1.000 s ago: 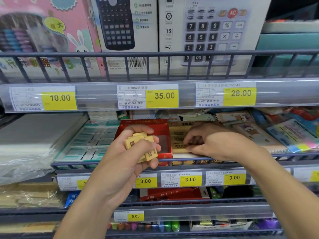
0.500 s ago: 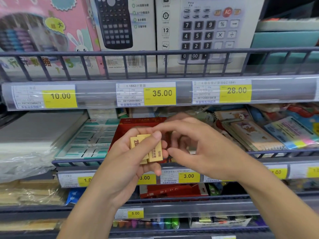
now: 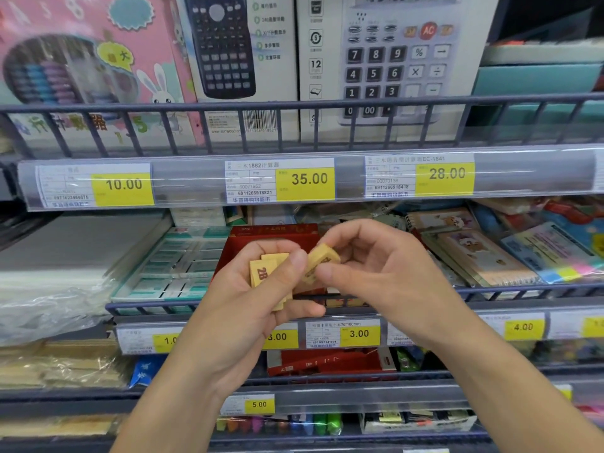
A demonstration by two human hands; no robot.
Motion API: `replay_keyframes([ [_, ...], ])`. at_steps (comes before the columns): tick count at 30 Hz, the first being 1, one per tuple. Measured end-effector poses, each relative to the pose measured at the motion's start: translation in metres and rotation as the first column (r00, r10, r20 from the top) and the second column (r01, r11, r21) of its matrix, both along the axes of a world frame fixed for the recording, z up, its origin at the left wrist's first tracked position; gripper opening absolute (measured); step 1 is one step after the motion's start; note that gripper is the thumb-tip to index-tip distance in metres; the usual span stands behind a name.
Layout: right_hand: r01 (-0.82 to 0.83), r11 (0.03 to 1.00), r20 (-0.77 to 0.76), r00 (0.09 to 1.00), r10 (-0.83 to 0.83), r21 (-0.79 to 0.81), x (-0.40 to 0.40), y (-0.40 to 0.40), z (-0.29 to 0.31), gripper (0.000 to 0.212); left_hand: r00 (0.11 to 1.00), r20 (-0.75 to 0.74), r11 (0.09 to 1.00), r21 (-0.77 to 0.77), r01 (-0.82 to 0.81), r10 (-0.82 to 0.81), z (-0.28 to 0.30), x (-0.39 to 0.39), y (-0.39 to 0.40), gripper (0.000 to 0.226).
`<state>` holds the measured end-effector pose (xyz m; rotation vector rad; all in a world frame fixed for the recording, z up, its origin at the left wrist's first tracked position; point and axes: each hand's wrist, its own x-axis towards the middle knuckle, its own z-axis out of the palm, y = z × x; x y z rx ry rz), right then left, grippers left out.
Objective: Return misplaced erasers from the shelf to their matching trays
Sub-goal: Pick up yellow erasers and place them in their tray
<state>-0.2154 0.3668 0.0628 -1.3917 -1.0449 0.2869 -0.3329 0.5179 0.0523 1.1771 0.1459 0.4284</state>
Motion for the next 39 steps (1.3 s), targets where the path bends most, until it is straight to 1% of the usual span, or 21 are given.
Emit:
replay_keyframes([
  [3, 0.027, 0.998, -0.146, 0.989, -0.018, 0.060, 0.003, 0.000, -0.004, 0.027, 0.999, -0.006, 0.999, 0.025, -0.034, 0.034, -0.001, 0.000, -0.001, 0.028],
  [5, 0.007, 0.998, -0.159, 0.987, 0.004, 0.068, 0.004, -0.001, -0.007, 0.032, 0.999, -0.006, 0.997, 0.055, -0.046, 0.046, 0.000, 0.001, -0.002, 0.027],
  [8, -0.053, 0.998, -0.076, 0.995, 0.057, 0.046, 0.006, -0.007, -0.008, 0.039, 0.998, 0.000, 0.995, 0.071, -0.067, 0.067, 0.001, 0.002, -0.004, 0.022],
  [10, -0.065, 0.997, -0.009, 0.998, 0.065, 0.028, 0.008, -0.012, -0.007, 0.043, 0.997, 0.000, 0.994, 0.077, -0.077, 0.077, 0.001, 0.003, -0.004, 0.021],
  [13, -0.053, 0.999, 0.055, 0.997, 0.053, -0.014, 0.012, -0.018, -0.006, 0.036, 0.997, -0.005, 0.993, 0.091, -0.081, 0.082, 0.001, 0.004, -0.004, 0.023],
  [15, -0.038, 0.999, 0.060, 0.997, 0.040, -0.026, 0.014, -0.019, -0.006, 0.033, 0.997, -0.002, 0.993, 0.092, -0.077, 0.077, 0.001, 0.005, -0.005, 0.024],
  [16, -0.026, 1.000, 0.034, 0.999, 0.026, -0.011, 0.014, -0.019, -0.006, 0.034, 0.997, -0.002, 0.993, 0.092, -0.075, 0.075, 0.001, 0.005, -0.005, 0.023],
  [18, 0.013, 0.999, -0.080, 0.997, -0.011, 0.032, 0.014, -0.017, -0.007, 0.037, 0.997, -0.003, 0.993, 0.093, -0.074, 0.075, 0.000, 0.006, -0.006, 0.022],
  [21, 0.031, 0.999, -0.209, 0.978, -0.025, 0.027, 0.011, -0.013, -0.010, 0.034, 0.996, -0.004, 0.988, 0.132, -0.084, 0.085, -0.001, 0.008, -0.008, 0.021],
  [23, 0.018, 0.999, -0.234, 0.972, -0.010, 0.033, 0.010, -0.011, -0.013, 0.029, 0.995, -0.005, 0.979, 0.182, -0.093, 0.096, -0.003, 0.010, -0.008, 0.016],
  [25, 0.057, 0.998, -0.205, 0.977, -0.049, 0.035, 0.010, -0.008, -0.015, 0.020, 0.994, -0.009, 0.964, 0.248, -0.100, 0.106, -0.003, 0.011, -0.008, 0.014],
  [27, 0.107, 0.993, -0.176, 0.979, -0.098, 0.042, 0.012, -0.003, -0.015, 0.016, 0.994, -0.021, 0.950, 0.297, -0.095, 0.106, -0.004, 0.011, -0.008, 0.016],
  [30, 0.145, 0.984, -0.245, 0.963, -0.115, 0.107, 0.025, -0.005, -0.004, 0.019, 0.993, -0.042, 0.960, 0.264, -0.095, 0.110, -0.006, 0.012, -0.006, 0.019],
  [31, 0.198, 0.976, -0.237, 0.956, -0.172, 0.093, 0.034, -0.010, 0.000, 0.020, 0.993, -0.046, 0.969, 0.230, -0.095, 0.109, -0.006, 0.011, -0.004, 0.022],
  [33, 0.345, 0.938, -0.126, 0.930, -0.344, -0.014, 0.056, -0.022, 0.006, 0.020, 0.994, -0.057, 0.985, 0.154, -0.080, 0.089, -0.006, 0.011, 0.000, 0.026],
  [35, 0.440, 0.890, -0.039, 0.893, -0.447, -0.117, 0.074, -0.032, 0.010, 0.016, 0.997, -0.055, 0.995, 0.084, -0.055, 0.060, -0.005, 0.010, 0.002, 0.025],
  [36, 0.447, 0.882, -0.032, 0.889, -0.456, -0.152, 0.080, -0.035, 0.012, 0.014, 0.998, -0.052, 0.997, 0.059, -0.043, 0.046, -0.004, 0.010, 0.003, 0.024],
  [37, 0.420, 0.887, -0.034, 0.901, -0.434, -0.192, 0.084, -0.036, 0.014, 0.010, 0.998, -0.054, 0.999, 0.041, -0.032, 0.034, -0.004, 0.010, 0.004, 0.024],
  [38, 0.377, 0.888, -0.011, 0.919, -0.393, -0.263, 0.087, -0.037, 0.016, 0.009, 0.998, -0.060, 0.999, 0.028, -0.021, 0.023, -0.003, 0.010, 0.004, 0.025],
  [39, 0.351, 0.865, 0.053, 0.933, -0.357, -0.359, 0.089, -0.037, 0.018, 0.013, 0.998, -0.068, 1.000, 0.017, -0.012, 0.013, -0.003, 0.010, 0.005, 0.026],
])
